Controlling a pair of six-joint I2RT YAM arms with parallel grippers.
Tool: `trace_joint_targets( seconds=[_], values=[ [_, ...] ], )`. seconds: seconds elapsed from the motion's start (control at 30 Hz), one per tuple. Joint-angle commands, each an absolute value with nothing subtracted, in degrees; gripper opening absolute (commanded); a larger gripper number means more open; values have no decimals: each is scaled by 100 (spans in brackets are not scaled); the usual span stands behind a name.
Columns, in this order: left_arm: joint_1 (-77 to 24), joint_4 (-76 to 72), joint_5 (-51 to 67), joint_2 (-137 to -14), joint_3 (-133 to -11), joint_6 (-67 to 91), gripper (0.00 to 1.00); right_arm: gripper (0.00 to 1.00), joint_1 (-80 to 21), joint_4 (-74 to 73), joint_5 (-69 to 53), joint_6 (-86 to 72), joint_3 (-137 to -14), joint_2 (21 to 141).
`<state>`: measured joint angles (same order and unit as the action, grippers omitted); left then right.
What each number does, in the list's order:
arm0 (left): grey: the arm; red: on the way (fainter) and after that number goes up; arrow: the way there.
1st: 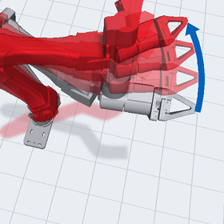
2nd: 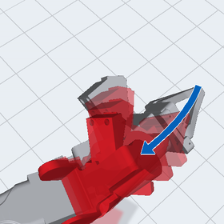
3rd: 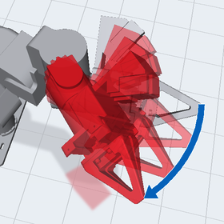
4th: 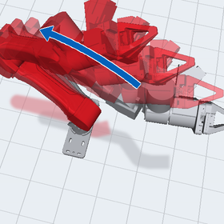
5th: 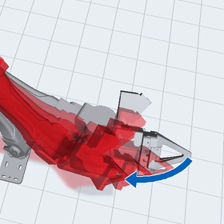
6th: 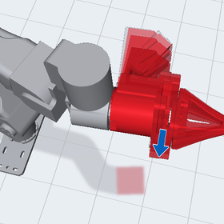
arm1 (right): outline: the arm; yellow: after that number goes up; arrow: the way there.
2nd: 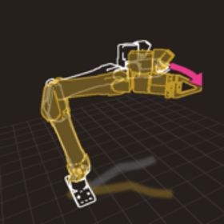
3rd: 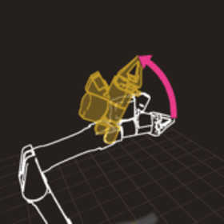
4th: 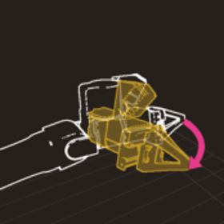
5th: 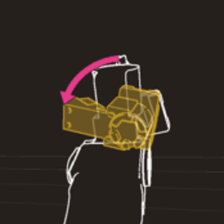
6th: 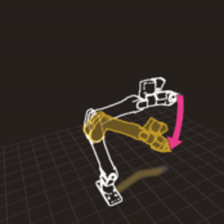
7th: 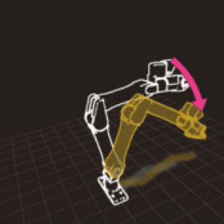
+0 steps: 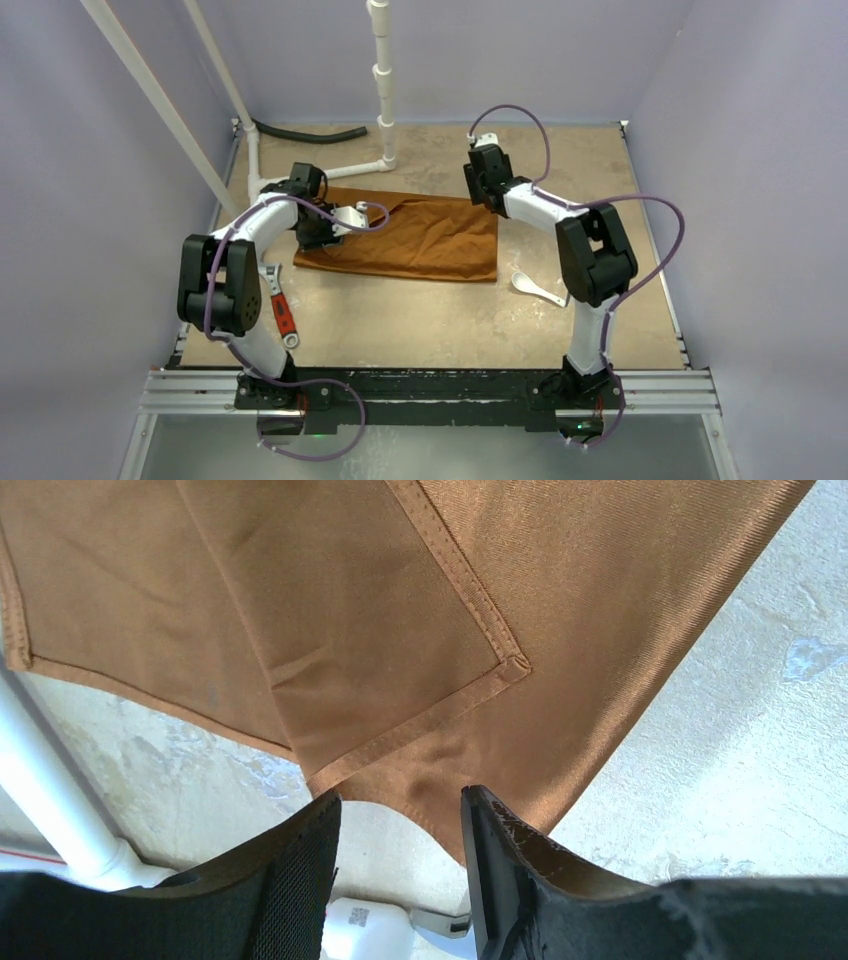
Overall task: Fold the napkin into a case and place the utensils inside
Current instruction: Fold and flatten the napkin at the center of the board.
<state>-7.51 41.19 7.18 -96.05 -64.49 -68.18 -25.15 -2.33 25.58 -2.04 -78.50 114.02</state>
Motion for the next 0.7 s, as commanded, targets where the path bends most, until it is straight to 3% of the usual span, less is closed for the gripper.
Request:
trace_joint_targets(
  seconds=[0.0, 0.17, 0.37, 0.47, 0.57, 0.67],
  values=[
    [-712, 4211, 722, -9827, -6600, -7159, 46, 63, -2672, 293, 2458, -743, -7610, 10626],
    [-737, 4089, 665, -10099, -6825, -7012, 36, 39, -3021, 846, 821, -1524, -7147, 10448],
    [-747, 3781, 642, -10122, -6685, -7020, 35, 7, -3326, 2257, -620, -2747, -6367, 10610],
    [-771, 3552, 761, -10020, -6609, -6991, 26, 1, -3422, 2551, -827, -3054, -6167, 10781],
    [-773, 3438, 848, -10030, -6739, -6677, 10, 0, -3428, 2656, -806, -3158, -5922, 10884],
    [-779, 3528, 891, -10107, -6909, -6445, 2, 0, -3428, 2724, -757, -3150, -5636, 10910]
  ],
)
